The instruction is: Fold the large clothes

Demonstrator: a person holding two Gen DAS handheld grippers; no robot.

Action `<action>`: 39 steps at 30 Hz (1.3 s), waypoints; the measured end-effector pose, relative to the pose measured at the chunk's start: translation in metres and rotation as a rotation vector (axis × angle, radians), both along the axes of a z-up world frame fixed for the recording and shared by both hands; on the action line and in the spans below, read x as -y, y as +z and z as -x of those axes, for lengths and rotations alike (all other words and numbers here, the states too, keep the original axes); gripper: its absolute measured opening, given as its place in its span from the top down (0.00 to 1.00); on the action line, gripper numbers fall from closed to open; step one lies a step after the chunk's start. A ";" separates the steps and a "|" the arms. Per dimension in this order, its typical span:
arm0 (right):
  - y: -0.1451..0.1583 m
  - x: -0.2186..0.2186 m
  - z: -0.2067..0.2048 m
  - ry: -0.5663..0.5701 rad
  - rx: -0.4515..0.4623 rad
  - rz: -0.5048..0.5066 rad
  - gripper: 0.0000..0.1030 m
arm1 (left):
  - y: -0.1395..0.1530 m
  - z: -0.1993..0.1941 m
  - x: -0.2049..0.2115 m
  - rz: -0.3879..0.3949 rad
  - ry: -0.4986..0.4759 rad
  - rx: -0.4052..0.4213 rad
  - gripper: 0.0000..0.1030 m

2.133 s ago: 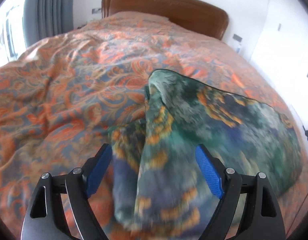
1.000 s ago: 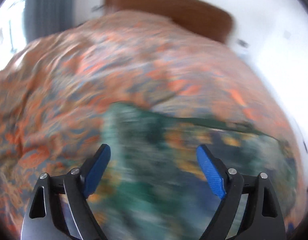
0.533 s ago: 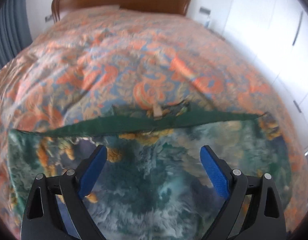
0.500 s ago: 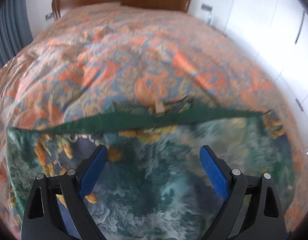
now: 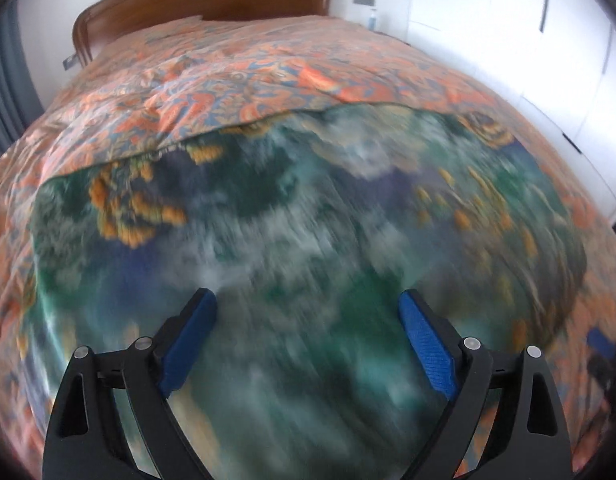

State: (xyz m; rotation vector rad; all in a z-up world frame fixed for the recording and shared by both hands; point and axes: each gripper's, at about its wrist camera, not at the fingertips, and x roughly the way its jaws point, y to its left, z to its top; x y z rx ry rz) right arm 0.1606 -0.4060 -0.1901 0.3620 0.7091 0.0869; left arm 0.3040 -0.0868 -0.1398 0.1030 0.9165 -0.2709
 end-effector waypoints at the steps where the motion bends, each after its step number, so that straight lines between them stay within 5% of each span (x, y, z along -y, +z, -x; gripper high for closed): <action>1: 0.000 0.000 0.000 -0.001 0.001 0.003 0.27 | 0.000 0.009 0.002 0.002 -0.011 -0.001 0.09; 9: 0.001 -0.006 0.006 -0.016 0.014 0.039 0.27 | 0.003 0.066 0.017 -0.054 -0.137 -0.005 0.08; 15: 0.000 -0.002 0.008 -0.030 0.008 0.010 0.27 | 0.020 0.082 0.024 0.002 -0.205 0.035 0.08; 23: 0.004 0.034 -0.022 -0.148 -0.050 -0.219 0.26 | -0.002 0.066 0.049 -0.001 -0.260 0.018 0.08; 28: -0.028 0.061 -0.056 -0.217 -0.136 -0.485 0.24 | -0.014 0.064 0.057 -0.030 -0.275 0.010 0.06; 32: -0.045 0.070 -0.083 -0.264 -0.138 -0.560 0.22 | -0.014 0.067 0.056 -0.045 -0.290 0.008 0.06; 36: -0.047 0.069 -0.088 -0.305 -0.135 -0.523 0.53 | 0.005 0.070 0.045 0.003 -0.281 -0.026 0.07; 39: -0.018 0.046 -0.077 -0.284 -0.062 -0.323 0.68 | 0.037 0.066 0.035 0.036 -0.267 -0.016 0.07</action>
